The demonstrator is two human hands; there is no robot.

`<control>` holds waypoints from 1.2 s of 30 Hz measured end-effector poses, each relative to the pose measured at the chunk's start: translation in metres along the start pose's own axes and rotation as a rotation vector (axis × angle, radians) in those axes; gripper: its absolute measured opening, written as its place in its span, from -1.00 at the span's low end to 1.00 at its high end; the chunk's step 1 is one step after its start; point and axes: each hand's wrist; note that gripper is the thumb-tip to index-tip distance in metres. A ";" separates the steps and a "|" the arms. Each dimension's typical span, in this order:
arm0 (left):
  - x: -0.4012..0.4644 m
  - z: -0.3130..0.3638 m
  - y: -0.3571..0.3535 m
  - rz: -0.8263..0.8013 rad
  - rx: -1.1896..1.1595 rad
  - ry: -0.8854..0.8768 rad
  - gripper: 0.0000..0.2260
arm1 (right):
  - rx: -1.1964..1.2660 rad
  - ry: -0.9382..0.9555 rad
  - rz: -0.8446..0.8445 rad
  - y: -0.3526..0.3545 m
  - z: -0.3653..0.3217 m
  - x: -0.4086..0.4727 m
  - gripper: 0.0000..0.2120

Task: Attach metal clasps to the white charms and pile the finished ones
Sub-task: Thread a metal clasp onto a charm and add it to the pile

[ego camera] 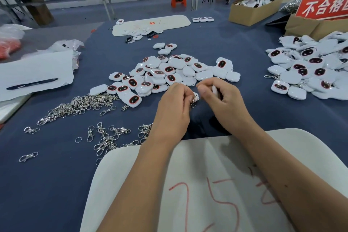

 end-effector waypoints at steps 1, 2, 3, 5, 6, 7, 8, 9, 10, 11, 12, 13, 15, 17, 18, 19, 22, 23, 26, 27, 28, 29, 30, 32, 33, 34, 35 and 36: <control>0.000 0.000 -0.001 -0.006 0.004 0.002 -0.85 | 0.075 -0.038 0.002 0.001 0.000 0.001 -0.79; 0.000 0.000 -0.002 -0.016 0.002 0.012 -0.84 | 0.154 -0.060 0.004 0.002 0.001 0.003 -0.74; 0.000 0.000 -0.002 -0.029 -0.008 0.031 -0.84 | 0.198 -0.072 0.004 0.003 0.002 0.004 -0.72; 0.001 0.000 -0.003 -0.062 -0.046 0.068 -0.83 | 0.166 -0.095 -0.005 0.006 0.005 0.004 -0.69; 0.001 0.000 -0.003 -0.072 -0.063 0.076 -0.83 | 0.149 -0.097 -0.014 0.007 0.006 0.002 -0.67; 0.001 0.000 -0.003 -0.075 -0.076 0.079 -0.83 | 0.145 -0.089 -0.030 0.007 0.005 0.001 -0.66; 0.001 0.001 -0.003 -0.074 -0.086 0.083 -0.83 | 0.129 -0.075 -0.048 0.006 0.004 0.000 -0.66; 0.001 0.001 -0.003 -0.071 -0.089 0.088 -0.82 | 0.095 -0.061 -0.063 0.005 0.003 -0.001 -0.65; 0.001 0.001 -0.002 -0.066 -0.085 0.094 -0.82 | 0.047 -0.045 -0.074 0.004 0.001 -0.002 -0.65; 0.001 0.001 -0.001 -0.061 -0.077 0.099 -0.82 | -0.003 -0.025 -0.079 0.002 0.000 -0.002 -0.66; 0.001 0.001 0.000 -0.058 -0.073 0.100 -0.82 | -0.053 0.000 -0.080 0.000 -0.001 -0.003 -0.71; 0.001 0.000 0.000 -0.056 -0.073 0.097 -0.82 | -0.104 0.028 -0.076 -0.001 -0.002 -0.004 -0.79; 0.001 0.000 0.001 -0.053 -0.075 0.093 -0.81 | -0.181 0.076 -0.060 -0.002 -0.003 -0.004 -0.90; 0.001 0.000 0.001 -0.050 -0.070 0.087 -0.79 | -0.233 0.125 -0.030 -0.002 -0.003 -0.003 -0.93; 0.002 0.000 0.001 -0.048 -0.071 0.082 -0.78 | -0.253 0.142 -0.017 -0.002 -0.003 -0.003 -0.93; 0.001 0.000 0.001 -0.046 -0.079 0.075 -0.79 | -0.260 0.152 -0.011 -0.002 -0.003 -0.003 -0.93; 0.001 0.001 0.000 -0.018 -0.116 0.030 -0.82 | -0.194 0.143 -0.005 -0.001 -0.001 -0.003 -0.92; 0.002 0.001 0.000 -0.009 -0.122 0.017 -0.82 | -0.156 0.126 -0.003 0.000 0.000 -0.003 -0.92; 0.003 0.001 0.000 -0.012 -0.132 0.003 -0.83 | -0.083 0.084 -0.014 0.001 0.002 -0.002 -0.92; 0.002 0.001 0.000 -0.019 -0.131 -0.001 -0.84 | -0.081 0.079 -0.023 0.001 0.003 -0.001 -0.92; 0.002 0.000 0.000 -0.025 -0.129 -0.003 -0.85 | -0.084 0.074 -0.031 0.001 0.003 -0.001 -0.93; 0.002 -0.001 0.000 -0.030 -0.124 -0.005 -0.86 | -0.086 0.074 -0.036 0.001 0.003 -0.001 -0.94; 0.001 -0.002 0.001 -0.034 -0.119 -0.005 -0.86 | -0.088 0.077 -0.037 0.002 0.002 -0.001 -0.94; 0.001 -0.002 0.001 -0.039 -0.107 0.000 -0.88 | -0.105 0.097 -0.041 0.002 0.002 -0.001 -0.93; 0.001 -0.002 0.001 -0.039 -0.100 0.003 -0.89 | -0.103 0.099 -0.049 0.002 0.003 -0.001 -0.92; 0.001 -0.002 0.001 -0.040 -0.093 0.005 -0.89 | -0.068 0.082 -0.060 0.003 0.004 0.000 -0.91; 0.001 -0.002 0.001 -0.045 -0.085 0.005 -0.90 | 0.005 0.044 -0.065 0.003 0.004 0.000 -0.91; 0.000 -0.002 0.001 -0.055 -0.073 0.007 -0.90 | 0.098 -0.006 -0.053 0.003 0.005 0.000 -0.91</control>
Point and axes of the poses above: each hand's wrist, its own x-axis towards the middle knuckle, its own y-axis out of the back of the hand, z = x × y, and after that the axes turned 14 degrees about -z, right-handed
